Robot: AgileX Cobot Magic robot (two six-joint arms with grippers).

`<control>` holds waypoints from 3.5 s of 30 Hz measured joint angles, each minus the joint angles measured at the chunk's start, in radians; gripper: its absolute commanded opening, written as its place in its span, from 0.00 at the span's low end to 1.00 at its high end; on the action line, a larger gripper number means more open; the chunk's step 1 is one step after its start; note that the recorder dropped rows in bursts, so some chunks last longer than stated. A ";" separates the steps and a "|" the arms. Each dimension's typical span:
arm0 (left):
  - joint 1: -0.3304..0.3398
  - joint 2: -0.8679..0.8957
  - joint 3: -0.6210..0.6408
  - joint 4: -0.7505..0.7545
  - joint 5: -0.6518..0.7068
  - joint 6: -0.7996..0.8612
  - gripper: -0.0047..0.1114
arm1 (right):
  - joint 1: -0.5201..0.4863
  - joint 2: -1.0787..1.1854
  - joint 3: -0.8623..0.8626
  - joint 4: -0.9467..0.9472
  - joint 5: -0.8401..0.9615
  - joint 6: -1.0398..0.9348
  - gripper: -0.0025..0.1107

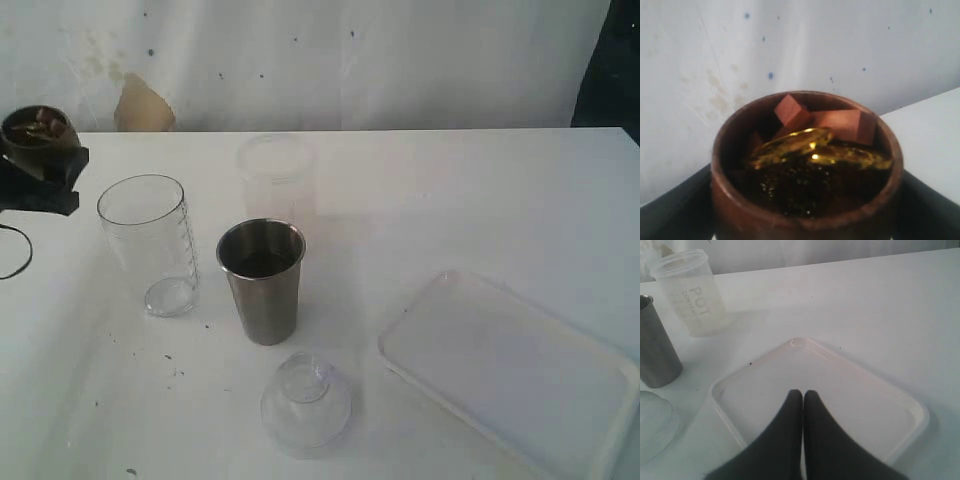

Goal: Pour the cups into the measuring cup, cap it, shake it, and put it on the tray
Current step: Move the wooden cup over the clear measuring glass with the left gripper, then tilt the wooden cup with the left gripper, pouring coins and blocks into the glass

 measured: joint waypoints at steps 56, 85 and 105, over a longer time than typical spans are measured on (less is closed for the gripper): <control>-0.278 -0.368 -0.038 0.089 0.780 0.805 0.04 | 0.000 0.000 0.000 0.000 0.000 -0.001 0.02; -0.287 -0.355 -0.093 0.087 0.782 1.114 0.04 | 0.000 0.000 0.000 0.000 0.000 -0.002 0.02; -0.321 -0.355 -0.093 0.095 0.785 1.220 0.04 | 0.000 0.000 0.000 0.000 0.000 -0.002 0.02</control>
